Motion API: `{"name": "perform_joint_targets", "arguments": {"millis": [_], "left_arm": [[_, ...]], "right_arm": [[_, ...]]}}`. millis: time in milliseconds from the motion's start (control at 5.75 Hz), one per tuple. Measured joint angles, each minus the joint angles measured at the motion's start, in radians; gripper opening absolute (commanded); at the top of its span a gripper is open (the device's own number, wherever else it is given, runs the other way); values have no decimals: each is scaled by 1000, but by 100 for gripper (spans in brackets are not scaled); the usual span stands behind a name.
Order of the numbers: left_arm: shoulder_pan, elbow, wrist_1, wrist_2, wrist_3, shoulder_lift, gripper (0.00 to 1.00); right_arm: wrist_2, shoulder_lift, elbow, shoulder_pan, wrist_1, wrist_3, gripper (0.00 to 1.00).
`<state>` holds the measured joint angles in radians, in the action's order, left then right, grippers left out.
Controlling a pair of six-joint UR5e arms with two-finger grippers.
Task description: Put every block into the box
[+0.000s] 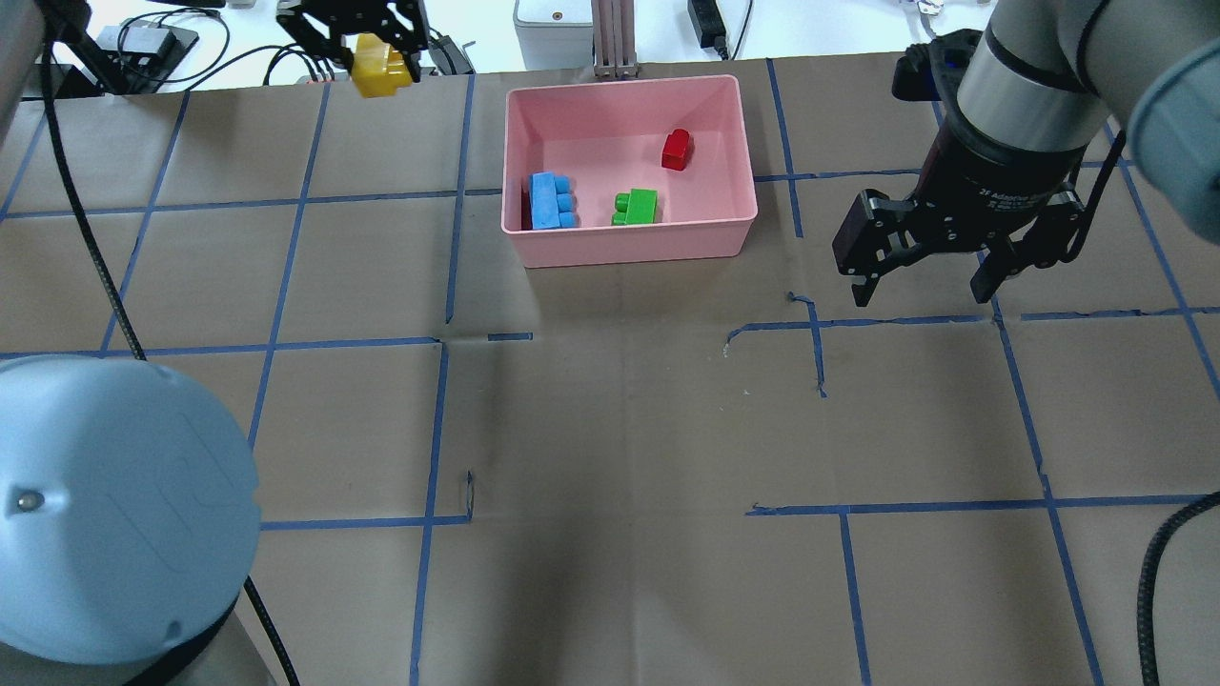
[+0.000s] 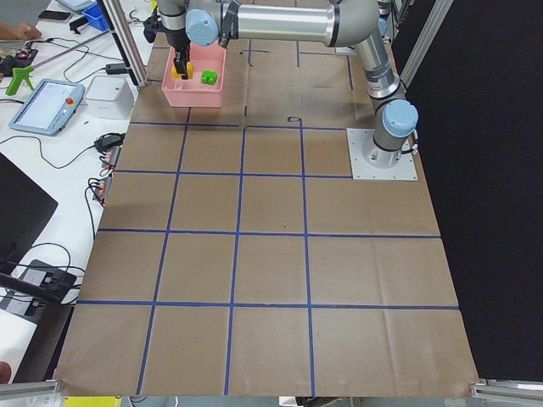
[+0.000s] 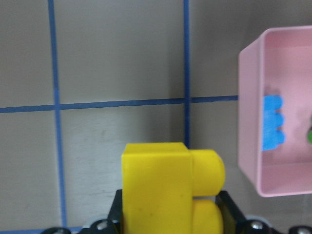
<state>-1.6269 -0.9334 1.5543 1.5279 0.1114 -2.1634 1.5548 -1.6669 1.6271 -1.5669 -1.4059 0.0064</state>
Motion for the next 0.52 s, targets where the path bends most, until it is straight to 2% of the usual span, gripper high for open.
{"name": "perform_joint_targets", "arguments": {"millis": [174, 522], "left_arm": [[-85, 43, -23, 3, 124, -56, 14], [-154, 62, -119, 10, 198, -183, 15]], "right_arm": [[-1, 0, -2, 3, -1, 0, 100], [-3, 0, -6, 4, -2, 1, 100]]}}
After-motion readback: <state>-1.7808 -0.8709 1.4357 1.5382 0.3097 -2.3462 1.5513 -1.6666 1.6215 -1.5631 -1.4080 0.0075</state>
